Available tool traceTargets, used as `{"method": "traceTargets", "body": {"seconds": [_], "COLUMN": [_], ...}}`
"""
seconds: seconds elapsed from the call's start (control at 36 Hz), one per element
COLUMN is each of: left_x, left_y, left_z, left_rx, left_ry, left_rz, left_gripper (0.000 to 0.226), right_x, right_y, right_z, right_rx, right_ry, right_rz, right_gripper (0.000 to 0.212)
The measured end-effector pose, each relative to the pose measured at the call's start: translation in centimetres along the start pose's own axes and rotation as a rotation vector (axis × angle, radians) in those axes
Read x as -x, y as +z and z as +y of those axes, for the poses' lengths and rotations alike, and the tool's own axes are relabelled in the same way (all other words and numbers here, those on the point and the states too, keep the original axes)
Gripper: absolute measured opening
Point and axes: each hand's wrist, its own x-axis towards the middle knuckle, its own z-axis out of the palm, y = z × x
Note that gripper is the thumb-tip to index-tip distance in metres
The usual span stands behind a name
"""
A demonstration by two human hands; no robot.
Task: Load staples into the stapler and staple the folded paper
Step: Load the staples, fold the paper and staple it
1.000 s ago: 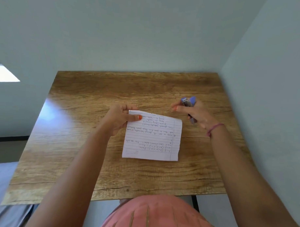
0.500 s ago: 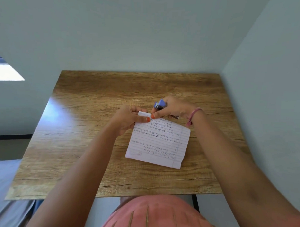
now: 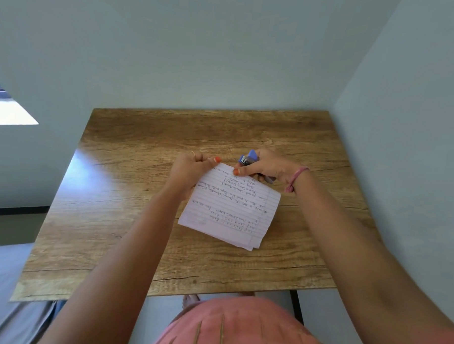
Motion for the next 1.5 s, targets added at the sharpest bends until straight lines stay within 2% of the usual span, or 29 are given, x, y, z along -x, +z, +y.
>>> {"method": "traceTargets", "body": {"seconds": [0.19, 0.36, 0.53, 0.61, 0.67, 0.92, 1.17, 1.28, 1.36, 1.44, 1.5], "left_x": [0.3, 0.1, -0.1, -0.3, -0.4, -0.9, -1.5, -1.9, -2.1, -2.1, -2.0], "left_y": [-0.3, -0.1, -0.6, -0.5, -0.4, -1.1, -2.1, -1.9, -1.3, -0.7, -0.4], "left_z": [0.8, 0.6, 0.5, 0.1, 0.0, 1.2, 2.0, 2.4, 3.0, 4.0, 4.7], "left_rx": [-0.147, -0.15, -0.17, -0.25, -0.219, -0.182, -0.322, -0.404, -0.448, -0.489, -0.514], "left_ry": [0.068, 0.08, -0.056, -0.057, -0.036, 0.057, 0.122, 0.115, 0.13, 0.186, 0.212], "left_rz": [-0.011, -0.014, -0.15, -0.13, -0.09, 0.013, -0.09, -0.195, -0.265, -0.298, -0.314], "left_gripper": [0.025, 0.024, 0.049, 0.036, 0.026, 0.021, 0.013, 0.02, 0.025, 0.021, 0.019], "right_x": [1.0, 1.5, 1.7, 1.6, 1.6, 3.1, 5.4, 5.4, 5.1, 4.6, 4.2], "right_y": [-0.3, -0.3, -0.3, -0.1, 0.0, -1.1, -2.3, -2.7, -2.2, -1.2, -0.7], "right_z": [1.6, 1.6, 1.3, 1.2, 1.1, 3.1, 5.0, 4.0, 2.3, 1.0, 0.4], "right_rx": [-0.079, -0.056, -0.035, -0.045, -0.064, -0.166, -0.17, -0.187, -0.174, -0.159, -0.15], "right_ry": [0.019, 0.018, 0.029, 0.019, 0.02, 0.088, 0.086, 0.026, -0.001, -0.008, -0.004], "right_rz": [0.005, 0.042, 0.115, 0.14, 0.163, 0.185, 0.208, 0.238, 0.151, 0.048, 0.019], "right_gripper": [0.014, 0.016, 0.015, 0.013, 0.013, 0.018, 0.039, 0.056, 0.042, 0.02, 0.014]}}
